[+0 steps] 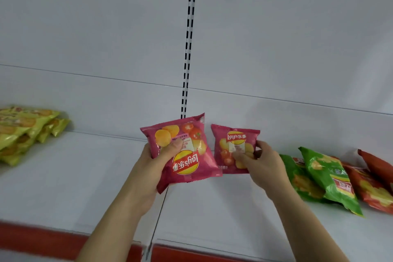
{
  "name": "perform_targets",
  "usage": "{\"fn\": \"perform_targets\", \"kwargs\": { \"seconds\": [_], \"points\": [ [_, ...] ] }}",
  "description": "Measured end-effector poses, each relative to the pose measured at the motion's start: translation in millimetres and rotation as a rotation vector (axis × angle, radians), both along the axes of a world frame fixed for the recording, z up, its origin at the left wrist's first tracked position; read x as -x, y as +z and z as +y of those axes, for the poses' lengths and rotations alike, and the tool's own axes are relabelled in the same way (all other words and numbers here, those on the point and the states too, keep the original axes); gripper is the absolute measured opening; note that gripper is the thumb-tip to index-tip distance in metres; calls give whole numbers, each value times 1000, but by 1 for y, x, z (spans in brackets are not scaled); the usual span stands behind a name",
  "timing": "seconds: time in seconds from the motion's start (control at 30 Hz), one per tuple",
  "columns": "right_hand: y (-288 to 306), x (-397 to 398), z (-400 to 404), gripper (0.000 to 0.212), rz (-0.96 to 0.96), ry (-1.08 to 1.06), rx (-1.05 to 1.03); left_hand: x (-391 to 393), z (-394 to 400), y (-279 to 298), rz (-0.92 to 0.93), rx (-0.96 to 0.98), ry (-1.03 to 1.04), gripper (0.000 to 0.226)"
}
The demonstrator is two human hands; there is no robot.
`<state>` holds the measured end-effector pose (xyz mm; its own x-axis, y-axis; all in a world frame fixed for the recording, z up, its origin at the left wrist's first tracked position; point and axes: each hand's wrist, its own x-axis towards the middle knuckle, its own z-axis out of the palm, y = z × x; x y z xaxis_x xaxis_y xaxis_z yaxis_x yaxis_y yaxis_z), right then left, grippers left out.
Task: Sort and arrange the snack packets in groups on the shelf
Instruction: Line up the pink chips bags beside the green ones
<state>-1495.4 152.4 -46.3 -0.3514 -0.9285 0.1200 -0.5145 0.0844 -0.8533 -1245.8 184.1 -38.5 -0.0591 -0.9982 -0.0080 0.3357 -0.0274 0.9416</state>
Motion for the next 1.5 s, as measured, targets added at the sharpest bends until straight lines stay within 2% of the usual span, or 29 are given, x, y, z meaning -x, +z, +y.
{"fn": "perform_targets", "kwargs": {
  "seconds": [0.07,0.17,0.27,0.4,0.5,0.57,0.63,0.67,0.73,0.77,0.8,0.83,0.93,0.97,1.2,1.33,1.5],
  "points": [
    [5,-23,16,53,-61,129,75,-6,9,6,94,-8,-73,44],
    [6,-61,32,50,-53,276,161,-19,18,8,109,22,-89,36],
    [4,-96,38,50,-126,395,171,-50,22,5,118,24,-56,39],
    [5,-153,35,53,-141,501,112,-108,29,4,117,42,-23,62],
    [1,-206,26,37,-87,493,107,-159,29,1,94,64,4,51],
    [-1,-243,18,39,-110,439,112,-200,34,-1,101,87,23,47],
    [-2,-281,9,51,-103,325,134,-248,42,-1,83,100,28,59],
    [-2,-299,4,59,-102,271,137,-273,36,4,66,99,15,72],
    [-2,-334,-10,61,-154,194,106,-319,33,5,-25,123,-42,115],
    [-2,-349,-18,56,-174,170,82,-341,34,-1,-80,146,-67,140],
    [-4,-363,-26,48,-183,157,64,-358,33,-3,-109,145,-58,155],
    [-7,-375,-33,42,-195,147,48,-370,30,-2,-101,154,-52,149],
    [-16,-399,-54,38,-210,125,3,-380,25,15,21,67,36,73],
    [-18,-403,-60,39,-192,117,-2,-386,33,16,40,63,40,65],
    [-24,-397,-87,30,84,28,-55,-402,15,15,2,61,-20,58],
    [-26,-389,-98,35,228,75,-94,-399,8,16,27,41,-55,58],
    [-33,-391,-102,42,316,67,-28,-390,2,16,-7,38,-60,67]
  ]
}}
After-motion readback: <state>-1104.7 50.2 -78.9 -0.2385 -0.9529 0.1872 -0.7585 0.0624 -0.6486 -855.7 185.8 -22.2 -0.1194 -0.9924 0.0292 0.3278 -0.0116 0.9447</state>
